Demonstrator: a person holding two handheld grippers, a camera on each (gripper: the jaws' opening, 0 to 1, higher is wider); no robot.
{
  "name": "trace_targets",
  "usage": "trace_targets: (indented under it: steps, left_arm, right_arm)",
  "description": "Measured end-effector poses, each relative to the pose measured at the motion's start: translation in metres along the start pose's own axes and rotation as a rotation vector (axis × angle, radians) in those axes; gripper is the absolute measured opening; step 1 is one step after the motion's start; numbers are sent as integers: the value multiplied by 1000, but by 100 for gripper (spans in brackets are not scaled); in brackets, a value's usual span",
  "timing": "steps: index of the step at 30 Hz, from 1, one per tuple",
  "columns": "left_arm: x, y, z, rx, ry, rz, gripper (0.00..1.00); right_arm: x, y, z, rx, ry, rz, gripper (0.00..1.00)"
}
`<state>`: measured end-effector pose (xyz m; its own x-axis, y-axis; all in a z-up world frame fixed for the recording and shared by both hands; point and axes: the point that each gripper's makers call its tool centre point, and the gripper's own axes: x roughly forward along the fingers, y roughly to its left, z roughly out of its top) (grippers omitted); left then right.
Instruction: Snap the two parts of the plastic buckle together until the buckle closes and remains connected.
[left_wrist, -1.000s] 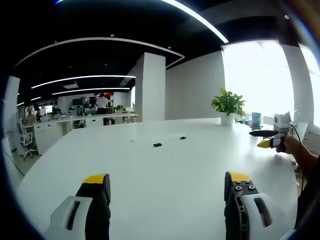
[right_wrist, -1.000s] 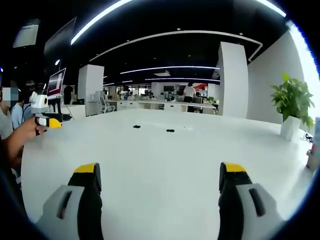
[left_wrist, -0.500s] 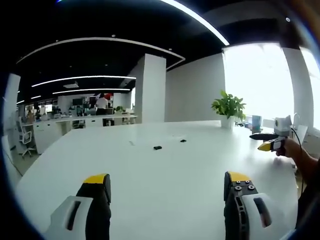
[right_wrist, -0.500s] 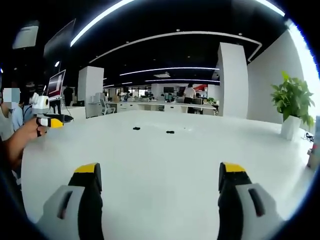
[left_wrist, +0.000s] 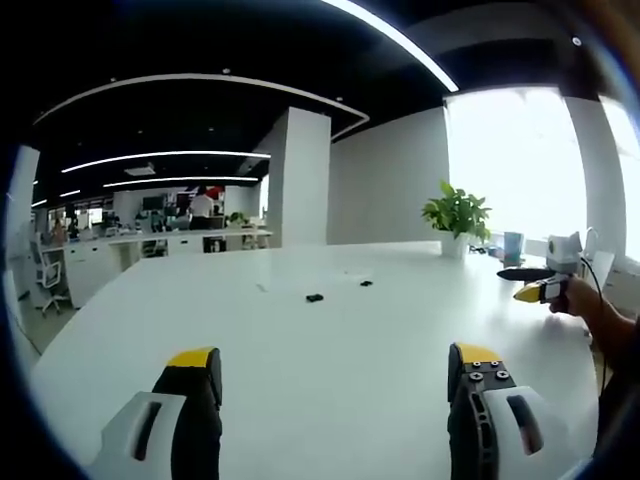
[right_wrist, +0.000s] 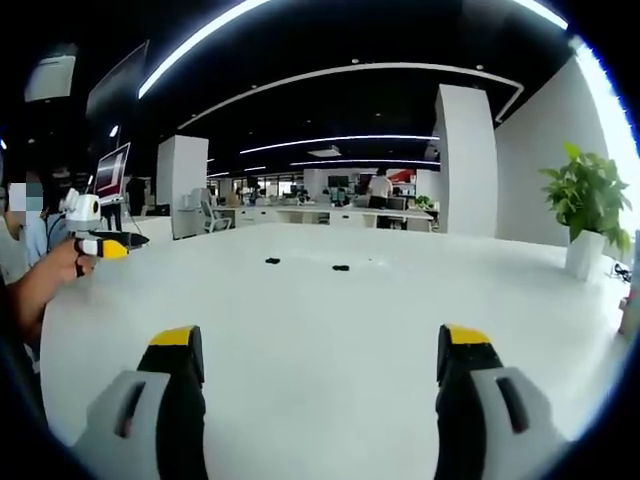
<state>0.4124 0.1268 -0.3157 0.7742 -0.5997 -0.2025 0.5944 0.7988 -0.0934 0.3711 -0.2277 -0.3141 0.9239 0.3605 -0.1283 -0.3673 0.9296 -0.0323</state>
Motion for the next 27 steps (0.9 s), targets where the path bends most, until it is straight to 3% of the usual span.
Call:
trace_targets:
  steps: [6, 15, 23, 24, 27]
  left_arm:
    - [3, 1, 0, -5, -1, -1, 98]
    - [3, 3, 1, -12, 5, 3, 99]
    - [4, 3, 0, -8, 14, -1, 99]
    - [5, 2, 1, -7, 14, -3, 99]
    - [6, 4, 2, -4, 13, -2, 99]
  right_arm:
    - [4, 2, -2, -2, 30, 11, 89]
    - [6, 6, -8, -6, 65, 41, 100]
    - [8, 4, -2, -1, 34, 36, 100]
    - [9, 6, 5, -3, -5, 55, 100]
    - [9, 5, 7, 7, -17, 48, 100]
